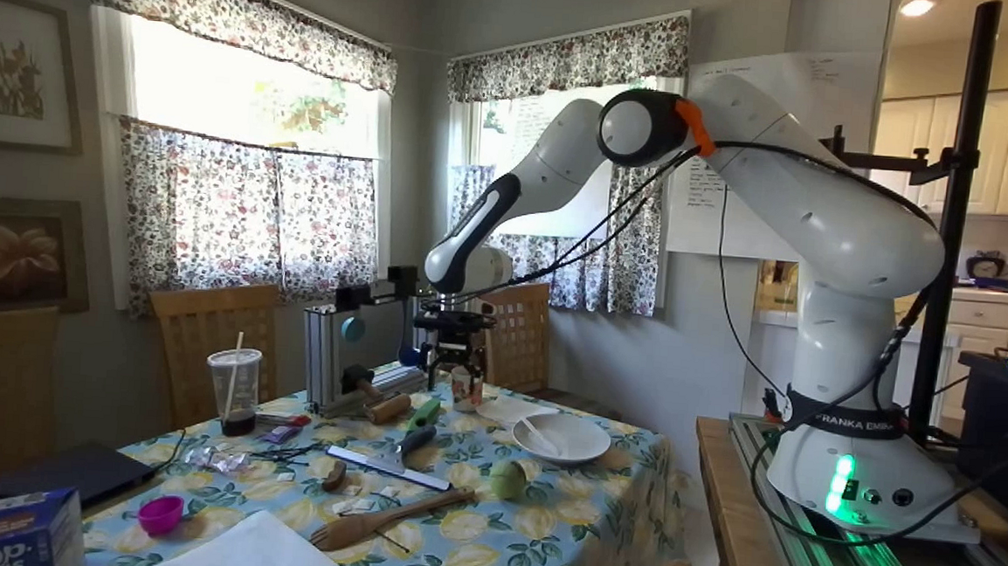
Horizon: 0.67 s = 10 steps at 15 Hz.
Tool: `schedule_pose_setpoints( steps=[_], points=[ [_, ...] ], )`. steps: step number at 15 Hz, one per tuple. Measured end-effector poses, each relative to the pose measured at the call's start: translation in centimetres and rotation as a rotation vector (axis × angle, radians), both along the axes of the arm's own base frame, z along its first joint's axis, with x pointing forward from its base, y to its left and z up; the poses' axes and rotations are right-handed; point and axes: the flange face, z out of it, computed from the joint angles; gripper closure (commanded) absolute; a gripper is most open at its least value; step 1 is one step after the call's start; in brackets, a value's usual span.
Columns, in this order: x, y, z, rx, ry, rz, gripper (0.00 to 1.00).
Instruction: Move the window wiper to the left
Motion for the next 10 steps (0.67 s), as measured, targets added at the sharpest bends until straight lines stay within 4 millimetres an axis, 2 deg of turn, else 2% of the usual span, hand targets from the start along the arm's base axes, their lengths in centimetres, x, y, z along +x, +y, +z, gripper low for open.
schedule_pose_setpoints(
  steps=[5,10],
  points=[
    [1.8,-0.2,-2.9,0.011,0.026,-0.060,0.00],
    [3.6,0.4,-4.6,0.028,0.010,-0.056,0.00]
  ],
)
